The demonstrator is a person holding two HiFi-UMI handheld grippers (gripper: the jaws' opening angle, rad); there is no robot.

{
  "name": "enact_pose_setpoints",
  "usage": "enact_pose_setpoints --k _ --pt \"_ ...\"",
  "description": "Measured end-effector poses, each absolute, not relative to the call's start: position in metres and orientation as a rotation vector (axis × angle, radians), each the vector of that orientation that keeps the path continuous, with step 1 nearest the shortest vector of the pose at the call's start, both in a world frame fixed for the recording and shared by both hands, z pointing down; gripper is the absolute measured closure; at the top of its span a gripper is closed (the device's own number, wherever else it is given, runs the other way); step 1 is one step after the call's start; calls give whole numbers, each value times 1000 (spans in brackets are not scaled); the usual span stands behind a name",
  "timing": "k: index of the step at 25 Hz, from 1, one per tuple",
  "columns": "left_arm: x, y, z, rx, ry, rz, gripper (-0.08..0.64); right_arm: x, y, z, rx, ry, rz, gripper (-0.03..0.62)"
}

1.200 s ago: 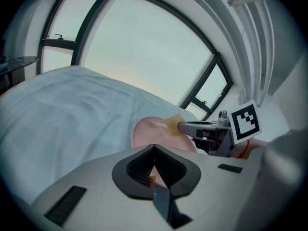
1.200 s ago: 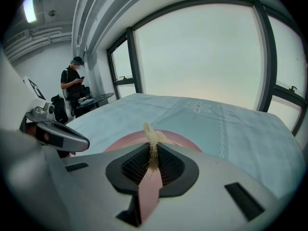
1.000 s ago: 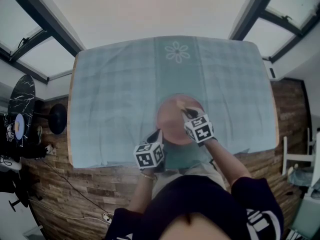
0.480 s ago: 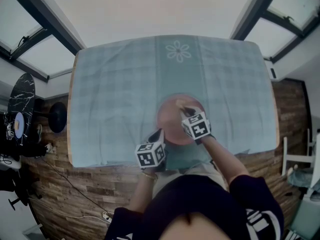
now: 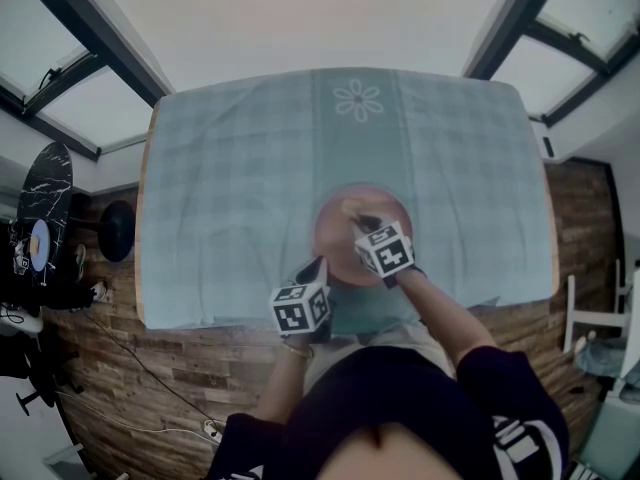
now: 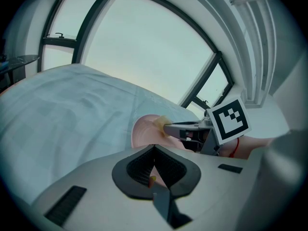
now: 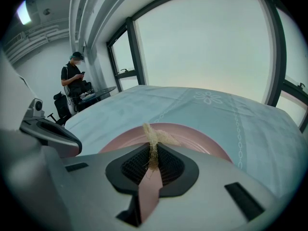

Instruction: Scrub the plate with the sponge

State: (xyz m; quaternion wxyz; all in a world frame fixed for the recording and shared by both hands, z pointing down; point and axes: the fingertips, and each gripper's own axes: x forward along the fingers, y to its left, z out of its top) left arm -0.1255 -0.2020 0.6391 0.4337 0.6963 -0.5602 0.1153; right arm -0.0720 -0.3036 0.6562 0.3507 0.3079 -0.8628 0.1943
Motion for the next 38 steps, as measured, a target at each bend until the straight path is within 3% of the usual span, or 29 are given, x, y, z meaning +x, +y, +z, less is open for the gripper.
enact_pose_setpoints --k 38 --pt "-123 -152 624 1742 -1426 287 551 -101 -197 663 475 -2234 480 553"
